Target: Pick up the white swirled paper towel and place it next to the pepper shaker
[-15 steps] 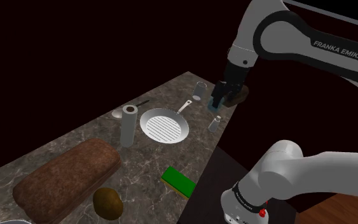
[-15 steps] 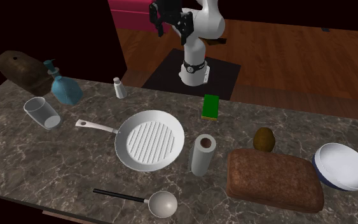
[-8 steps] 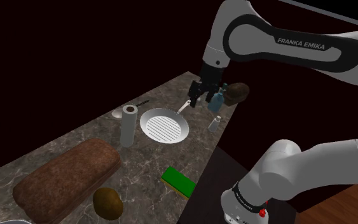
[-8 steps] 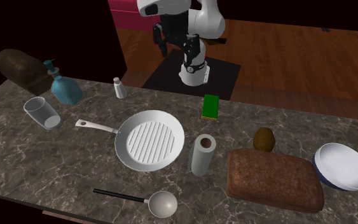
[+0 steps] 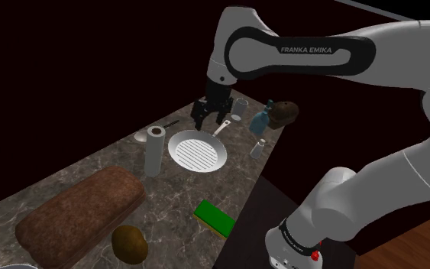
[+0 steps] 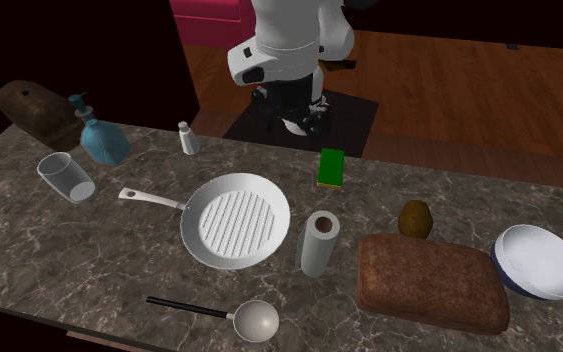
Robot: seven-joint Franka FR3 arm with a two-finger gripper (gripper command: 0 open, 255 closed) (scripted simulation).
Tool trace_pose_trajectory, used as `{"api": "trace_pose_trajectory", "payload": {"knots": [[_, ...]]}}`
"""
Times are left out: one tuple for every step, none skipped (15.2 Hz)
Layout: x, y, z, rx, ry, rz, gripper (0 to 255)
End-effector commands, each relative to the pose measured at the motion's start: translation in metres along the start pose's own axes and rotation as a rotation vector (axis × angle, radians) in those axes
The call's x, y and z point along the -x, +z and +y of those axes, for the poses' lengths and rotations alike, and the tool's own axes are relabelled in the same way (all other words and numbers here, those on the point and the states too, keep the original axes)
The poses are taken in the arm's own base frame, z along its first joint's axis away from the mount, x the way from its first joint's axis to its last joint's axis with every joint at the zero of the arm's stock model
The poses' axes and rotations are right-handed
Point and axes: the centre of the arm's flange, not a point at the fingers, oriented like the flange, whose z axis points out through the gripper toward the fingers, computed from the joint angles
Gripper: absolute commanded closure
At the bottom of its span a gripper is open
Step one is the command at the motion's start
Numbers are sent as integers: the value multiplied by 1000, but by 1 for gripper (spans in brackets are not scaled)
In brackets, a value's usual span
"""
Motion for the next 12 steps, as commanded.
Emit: {"api": "trace_pose_trajectory", "payload": {"knots": [[-20,6,-19,-5,-6,3,0],[-29,9,-27,-8,-9,5,0],[-38,13,-36,-10,-12,6,0],[-47,17,-44,-12,-15,8,0],[-56,20,-53,-14,-18,9,0],[-65,24,-61,-16,-21,11,0],[-74,27,-70,-18,-24,12,0],[-82,31,-79,-20,-27,14,0],[-91,34,-87,-22,-30,15,0],[-100,38,-96,-25,-33,17,0],[-109,41,-105,-27,-36,18,0],[-117,44,-114,-29,-39,20,0]]}}
